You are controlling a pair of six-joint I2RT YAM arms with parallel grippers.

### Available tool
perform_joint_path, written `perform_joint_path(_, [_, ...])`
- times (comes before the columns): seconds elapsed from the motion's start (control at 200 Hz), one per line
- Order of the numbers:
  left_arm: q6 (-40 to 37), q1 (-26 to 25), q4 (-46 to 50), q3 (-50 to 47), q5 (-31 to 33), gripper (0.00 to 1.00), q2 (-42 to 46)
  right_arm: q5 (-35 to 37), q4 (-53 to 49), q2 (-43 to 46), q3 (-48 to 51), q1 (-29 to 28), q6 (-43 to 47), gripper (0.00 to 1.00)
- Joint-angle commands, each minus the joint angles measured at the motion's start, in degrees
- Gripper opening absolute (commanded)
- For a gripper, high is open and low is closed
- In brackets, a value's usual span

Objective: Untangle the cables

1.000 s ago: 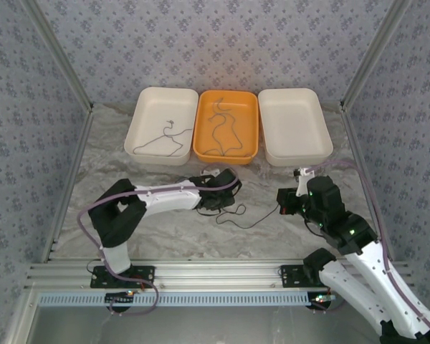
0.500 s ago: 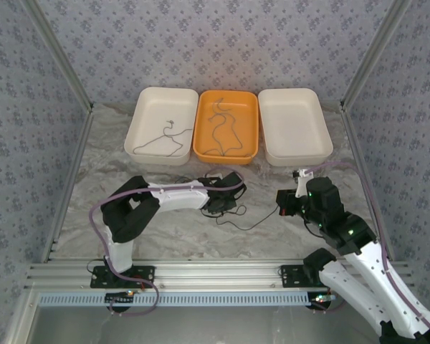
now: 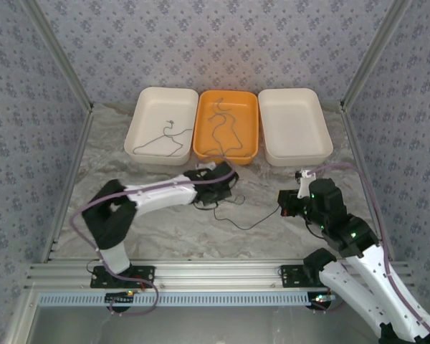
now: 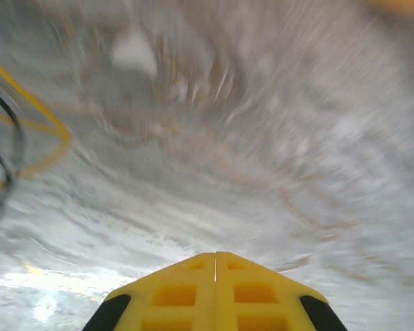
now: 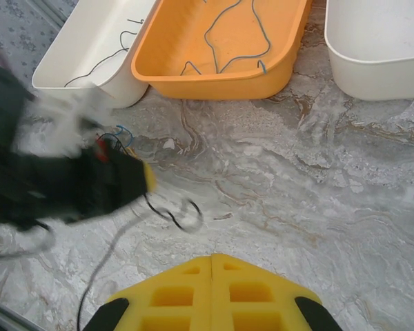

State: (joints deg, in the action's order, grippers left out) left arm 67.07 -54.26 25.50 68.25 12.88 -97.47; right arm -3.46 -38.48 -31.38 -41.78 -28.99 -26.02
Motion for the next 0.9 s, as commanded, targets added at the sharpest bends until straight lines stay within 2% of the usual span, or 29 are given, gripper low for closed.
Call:
perform_joint_path(0.0, [-5.32, 5.24, 5.98, 6.19, 0.59, 0.0, 10.63, 0.57, -0.94, 0.63, 1.09, 0.43, 1.28, 0.0])
perform_joint_path(0.145, [-9.28, 15.61, 11.27, 13.67, -6.86, 0.0, 18.32, 3.1, -0.63, 0.7, 2.22, 0.78, 1.01, 0.0])
perform_joint_path(0.37, [-8.71, 40.0, 14.56, 20.66, -28.17, 0.0, 26.88, 9.88, -1.46, -0.09, 4.53, 1.85, -1.34, 0.0])
perform_joint_path(0.505, [-4.94, 51.53, 13.71, 22.16, -40.87, 0.0, 29.23, 12.21, -0.4, -4.32, 4.31, 2.96, -4.5, 0.0])
perform_joint_path(0.59, [-2.77, 55.41, 11.06, 22.23, -45.83, 0.0, 30.63, 13.47, 1.61, -6.94, 4.6, 3.67, -5.57, 0.0])
perform_joint_path(0.894, [-0.9, 64.02, 12.21, 23.54, -52.37, 0.0, 32.76, 13.58, 9.25, -13.04, 4.64, 13.47, -4.71, 0.0])
